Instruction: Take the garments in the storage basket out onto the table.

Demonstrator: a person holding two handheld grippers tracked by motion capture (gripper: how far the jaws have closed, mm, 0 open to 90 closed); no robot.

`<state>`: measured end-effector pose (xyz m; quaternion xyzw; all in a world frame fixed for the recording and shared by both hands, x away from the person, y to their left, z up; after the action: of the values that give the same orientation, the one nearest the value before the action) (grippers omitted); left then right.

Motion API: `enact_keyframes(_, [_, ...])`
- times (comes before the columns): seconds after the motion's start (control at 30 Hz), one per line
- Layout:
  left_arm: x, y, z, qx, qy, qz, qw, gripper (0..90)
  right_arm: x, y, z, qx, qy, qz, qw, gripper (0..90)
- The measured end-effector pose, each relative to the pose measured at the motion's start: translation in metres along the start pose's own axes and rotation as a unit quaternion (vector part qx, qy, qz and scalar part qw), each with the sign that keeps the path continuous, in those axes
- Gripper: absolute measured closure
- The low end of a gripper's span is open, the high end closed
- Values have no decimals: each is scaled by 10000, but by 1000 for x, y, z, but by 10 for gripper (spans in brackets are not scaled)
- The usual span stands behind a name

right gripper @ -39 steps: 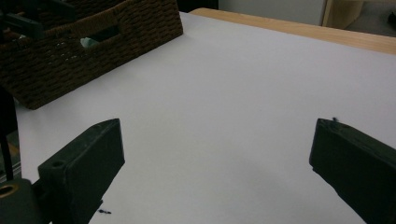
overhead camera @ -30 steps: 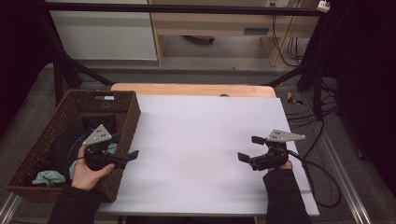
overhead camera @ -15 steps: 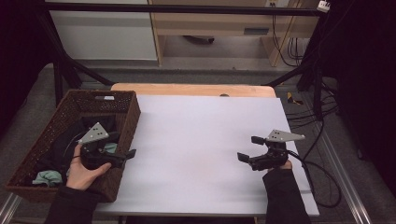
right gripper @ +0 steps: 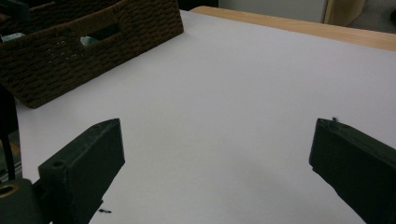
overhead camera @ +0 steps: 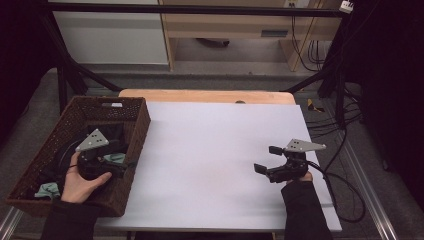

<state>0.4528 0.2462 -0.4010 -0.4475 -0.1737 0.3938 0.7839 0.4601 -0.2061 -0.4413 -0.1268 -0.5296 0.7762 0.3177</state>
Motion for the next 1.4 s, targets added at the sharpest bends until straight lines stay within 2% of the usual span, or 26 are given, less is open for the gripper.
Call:
enact_keyframes(0.23, [14, 0, 9, 93, -225, 23, 9997, 21, 0, 0, 0, 9, 9, 2, 10000, 37])
enact_keyframes(0.4, [23, 2, 16, 102, -297, 99, 9995, 21, 0, 1, -1, 31, 0, -2, 10000, 37])
enact_keyframes(0.5, [32, 5, 20, 152, -461, 120, 9987, 21, 0, 1, -1, 38, 4, -8, 10000, 37])
enact_keyframes(0.7, [55, 16, 28, 346, -781, 244, 9960, 21, 0, 2, -2, 62, 3, 3, 10000, 37])
enact_keyframes(0.8, [61, 20, 30, 384, -830, 299, 9954, 21, 0, 2, -2, 69, 0, 1, 10000, 37])
enact_keyframes(0.83, [67, 24, 32, 441, -908, 312, 9944, 21, 0, 2, -2, 70, 0, -3, 10000, 37])
enact_keyframes(0.9, [69, 26, 32, 465, -898, 357, 9942, 21, -1, 2, -2, 68, 1, -10, 10000, 37])
enact_keyframes(0.97, [78, 32, 35, 542, -998, 395, 9927, 21, -1, 2, -2, 67, 1, -9, 10000, 37])
enact_keyframes(1.13, [89, 38, 39, 607, -1148, 419, 9906, 21, -1, 3, -3, 78, 5, -10, 10000, 37])
enact_keyframes(1.23, [97, 47, 38, 789, -1253, 410, 9881, 21, -1, 3, -3, 74, 2, -12, 10000, 37])
enact_keyframes(1.27, [97, 47, 38, 789, -1253, 410, 9881, 21, -1, 3, -2, 67, -4, -9, 10000, 37])
enact_keyframes(1.4, [104, 56, 35, 966, -1354, 352, 9854, 21, -1, 2, -2, 64, 8, -11, 10000, 37])
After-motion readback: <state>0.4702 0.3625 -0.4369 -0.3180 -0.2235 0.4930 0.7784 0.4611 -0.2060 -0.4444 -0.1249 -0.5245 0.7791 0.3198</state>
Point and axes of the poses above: each handheld gripper's, and its own axes: z roughly backward along the jaws, y roughly out of its underside, x roughly to its left, the point moved 7 cm from there along -z, roughly forward along the jaws, and after that the axes turned 4 degrees about z, right-handed, at the moved point
